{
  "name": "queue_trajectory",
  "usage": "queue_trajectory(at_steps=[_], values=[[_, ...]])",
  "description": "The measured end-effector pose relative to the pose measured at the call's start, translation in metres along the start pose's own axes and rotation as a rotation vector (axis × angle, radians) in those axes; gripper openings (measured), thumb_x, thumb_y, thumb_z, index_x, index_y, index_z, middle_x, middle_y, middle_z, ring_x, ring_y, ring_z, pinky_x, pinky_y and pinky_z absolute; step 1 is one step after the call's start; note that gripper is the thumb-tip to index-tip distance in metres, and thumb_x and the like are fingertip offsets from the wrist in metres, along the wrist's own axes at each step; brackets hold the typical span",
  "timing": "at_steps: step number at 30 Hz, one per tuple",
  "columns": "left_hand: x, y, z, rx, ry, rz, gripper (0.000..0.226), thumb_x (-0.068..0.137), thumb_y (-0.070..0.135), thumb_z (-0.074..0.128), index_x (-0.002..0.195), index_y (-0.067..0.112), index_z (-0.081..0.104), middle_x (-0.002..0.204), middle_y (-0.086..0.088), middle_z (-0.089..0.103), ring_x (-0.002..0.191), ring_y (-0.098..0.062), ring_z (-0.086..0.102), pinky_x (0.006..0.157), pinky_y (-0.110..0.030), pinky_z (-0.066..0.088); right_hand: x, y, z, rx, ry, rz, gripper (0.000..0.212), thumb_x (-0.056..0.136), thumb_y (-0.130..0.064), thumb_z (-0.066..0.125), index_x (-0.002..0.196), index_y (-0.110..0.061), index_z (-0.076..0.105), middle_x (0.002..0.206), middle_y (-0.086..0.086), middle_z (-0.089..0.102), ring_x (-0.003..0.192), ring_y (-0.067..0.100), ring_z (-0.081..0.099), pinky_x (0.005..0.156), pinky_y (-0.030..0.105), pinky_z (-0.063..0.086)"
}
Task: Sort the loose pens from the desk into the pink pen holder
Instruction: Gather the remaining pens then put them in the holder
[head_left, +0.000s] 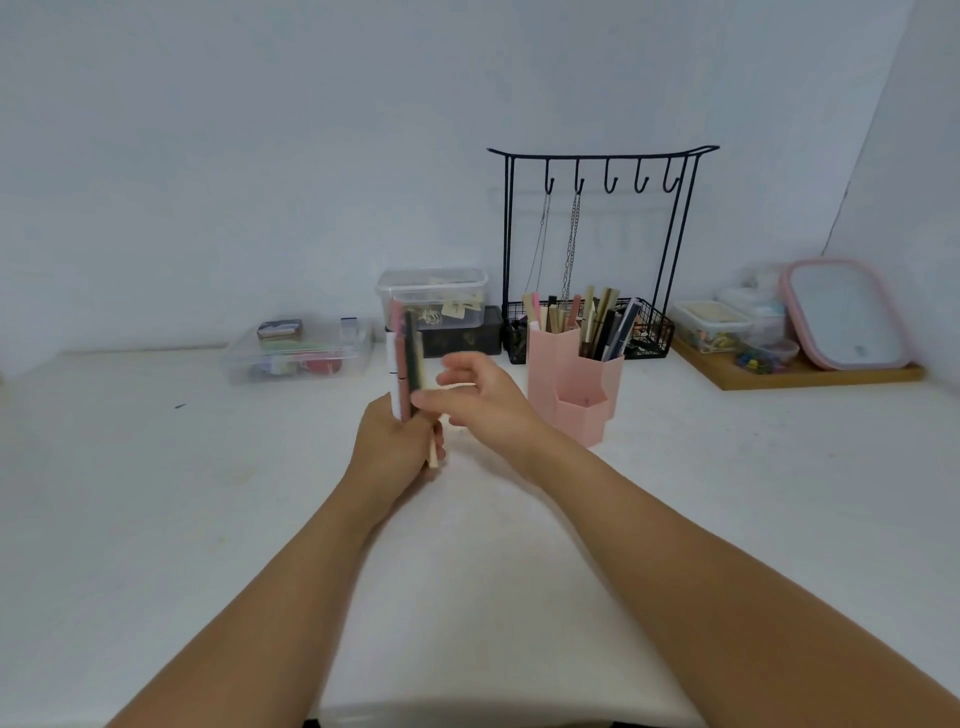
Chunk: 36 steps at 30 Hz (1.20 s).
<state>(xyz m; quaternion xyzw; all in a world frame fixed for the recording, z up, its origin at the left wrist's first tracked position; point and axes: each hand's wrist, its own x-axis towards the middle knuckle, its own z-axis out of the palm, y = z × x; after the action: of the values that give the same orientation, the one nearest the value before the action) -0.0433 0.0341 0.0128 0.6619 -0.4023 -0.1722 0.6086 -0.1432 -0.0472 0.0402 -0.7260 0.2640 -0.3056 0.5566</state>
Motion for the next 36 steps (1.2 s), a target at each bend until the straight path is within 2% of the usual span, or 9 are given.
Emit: queue_trajectory(at_steps=[2, 5, 8, 13, 16, 21, 28, 31, 36], values=[[-0.002, -0.003, 0.006, 0.140, -0.084, 0.132, 0.025, 0.099, 0.006, 0.045, 0.085, 0.013, 0.065, 0.058, 0.000, 0.065, 0.053, -0.013, 0.065, 0.055, -0.029, 0.055, -0.003, 0.000, 0.007, 0.041, -0.007, -0.015, 0.076, 0.066, -0.044, 0.087, 0.130, -0.023, 0.052, 0.117, -0.004, 0.064, 0.107, 0.012, 0.065, 0.091, 0.029, 0.053], [-0.005, -0.008, 0.011, 0.239, -0.161, 0.271, 0.034, 0.099, 0.001, 0.046, 0.118, 0.025, 0.061, 0.084, 0.007, 0.071, 0.081, 0.003, 0.067, 0.075, -0.017, 0.054, -0.007, 0.001, 0.020, 0.168, 0.102, 0.013, 0.035, 0.076, -0.026, 0.084, 0.105, -0.014, 0.067, 0.094, 0.001, 0.072, 0.088, 0.011, 0.070, 0.076, 0.023, 0.055], [-0.003, -0.009, 0.012, 0.310, -0.186, 0.257, 0.040, 0.095, -0.003, 0.048, 0.127, 0.016, 0.063, 0.083, -0.002, 0.072, 0.080, -0.005, 0.068, 0.071, -0.018, 0.055, -0.004, 0.005, 0.025, 0.281, 0.235, 0.055, 0.015, 0.083, -0.018, 0.074, 0.091, -0.008, 0.067, 0.084, 0.008, 0.074, 0.083, 0.018, 0.073, 0.079, 0.033, 0.059], [-0.007, -0.006, 0.010, 0.313, -0.239, 0.174, 0.031, 0.078, 0.022, 0.063, 0.109, 0.017, 0.068, 0.090, 0.005, 0.072, 0.080, -0.008, 0.069, 0.070, -0.028, 0.056, -0.006, -0.003, 0.017, 0.170, 0.265, -0.027, 0.027, 0.093, -0.028, 0.066, 0.097, -0.001, 0.070, 0.082, 0.003, 0.075, 0.072, 0.009, 0.070, 0.068, 0.024, 0.055], [-0.005, -0.005, 0.008, 0.287, -0.276, 0.081, 0.048, 0.065, 0.026, 0.065, 0.113, 0.020, 0.067, 0.107, 0.006, 0.069, 0.099, -0.008, 0.064, 0.076, -0.024, 0.048, -0.005, -0.006, -0.004, 0.070, 0.340, -0.092, 0.031, 0.094, -0.034, 0.063, 0.089, -0.005, 0.069, 0.067, -0.001, 0.071, 0.067, 0.008, 0.070, 0.071, 0.025, 0.054], [-0.006, -0.003, 0.004, 0.148, -0.201, 0.038, 0.057, 0.057, 0.015, 0.053, 0.113, 0.014, 0.063, 0.106, -0.001, 0.065, 0.103, -0.011, 0.060, 0.078, -0.022, 0.046, -0.010, 0.016, -0.018, -0.031, 0.246, -0.040, 0.029, 0.093, -0.031, 0.067, 0.098, -0.003, 0.062, 0.069, 0.007, 0.061, 0.060, 0.014, 0.063, 0.064, 0.028, 0.056], [0.000, -0.003, 0.004, 0.120, -0.206, -0.057, 0.032, 0.083, -0.009, 0.060, 0.107, 0.011, 0.065, 0.098, -0.008, 0.068, 0.082, -0.017, 0.064, 0.067, -0.014, 0.048, -0.004, -0.027, -0.049, 0.116, 0.472, -0.164, 0.025, 0.092, -0.031, 0.068, 0.101, -0.010, 0.059, 0.068, 0.004, 0.055, 0.045, 0.011, 0.051, 0.058, 0.035, 0.057], [0.002, 0.005, 0.008, 0.089, -0.264, -0.182, 0.032, 0.088, 0.009, 0.070, 0.116, 0.018, 0.060, 0.105, -0.003, 0.068, 0.095, -0.020, 0.066, 0.070, -0.023, 0.045, -0.005, -0.040, -0.076, 0.190, 0.576, -0.259, 0.019, 0.094, -0.028, 0.066, 0.090, -0.011, 0.059, 0.062, 0.001, 0.056, 0.045, 0.011, 0.053, 0.057, 0.031, 0.053], [0.026, 0.037, 0.040, 0.133, -0.248, -0.164, 0.080, 0.086, 0.033, 0.078, 0.152, 0.027, 0.033, 0.142, 0.001, 0.048, 0.114, -0.018, 0.056, 0.089, -0.031, 0.044, -0.004, -0.016, -0.097, 0.154, 0.668, -0.210, 0.029, 0.093, -0.035, 0.067, 0.083, -0.008, 0.064, 0.066, 0.004, 0.063, 0.060, 0.017, 0.063, 0.071, 0.044, 0.058]])
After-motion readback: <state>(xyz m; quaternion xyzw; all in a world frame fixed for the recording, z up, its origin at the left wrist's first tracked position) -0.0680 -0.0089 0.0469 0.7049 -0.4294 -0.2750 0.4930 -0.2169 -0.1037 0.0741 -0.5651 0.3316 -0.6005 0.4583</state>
